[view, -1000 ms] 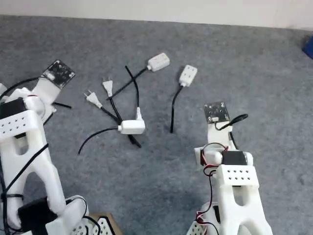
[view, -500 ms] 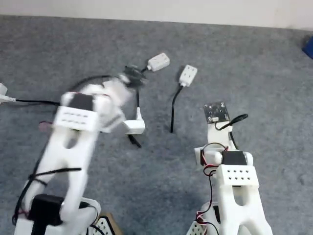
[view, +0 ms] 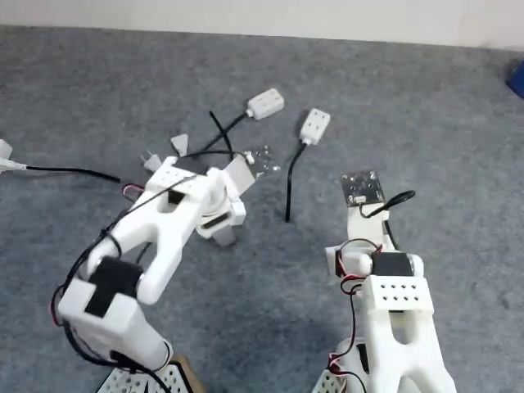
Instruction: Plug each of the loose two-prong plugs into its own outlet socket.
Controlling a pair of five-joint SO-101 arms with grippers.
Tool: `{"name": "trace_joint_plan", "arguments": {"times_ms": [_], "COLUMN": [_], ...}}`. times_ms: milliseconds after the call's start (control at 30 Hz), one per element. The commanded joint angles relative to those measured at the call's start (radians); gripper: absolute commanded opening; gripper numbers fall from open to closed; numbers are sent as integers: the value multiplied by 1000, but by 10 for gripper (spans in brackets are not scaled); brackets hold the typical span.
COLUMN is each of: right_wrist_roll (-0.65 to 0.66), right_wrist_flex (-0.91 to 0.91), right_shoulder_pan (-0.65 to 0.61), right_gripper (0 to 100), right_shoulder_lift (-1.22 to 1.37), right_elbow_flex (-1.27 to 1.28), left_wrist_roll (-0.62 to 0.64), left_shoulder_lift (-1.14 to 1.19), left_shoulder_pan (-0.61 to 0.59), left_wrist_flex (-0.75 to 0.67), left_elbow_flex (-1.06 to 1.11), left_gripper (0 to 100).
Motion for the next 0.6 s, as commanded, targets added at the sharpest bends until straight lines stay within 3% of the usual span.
{"name": "trace_joint_plan", "arguments": {"times_ms": [0, 200, 367, 567], "right_wrist_roll": [-8, -8, -8, -8], "right_wrist_flex": [-18, -18, -18, -18], "right_shoulder_pan": [7, 7, 7, 7], "right_gripper": [331, 331, 331, 331], "right_shoulder_lift": [-1, 2, 2, 2], "right_elbow_flex": [1, 1, 2, 2], "left_wrist_roll": [0, -3, -112, -255], "left_shoulder_lift": [19, 19, 21, 30], "left_shoulder_pan": [2, -154, -394, -699], "left_wrist_flex": [127, 290, 404, 407], "left_elbow_flex": [-131, -329, -541, -645], "left_gripper": [11, 6, 6, 6]}}
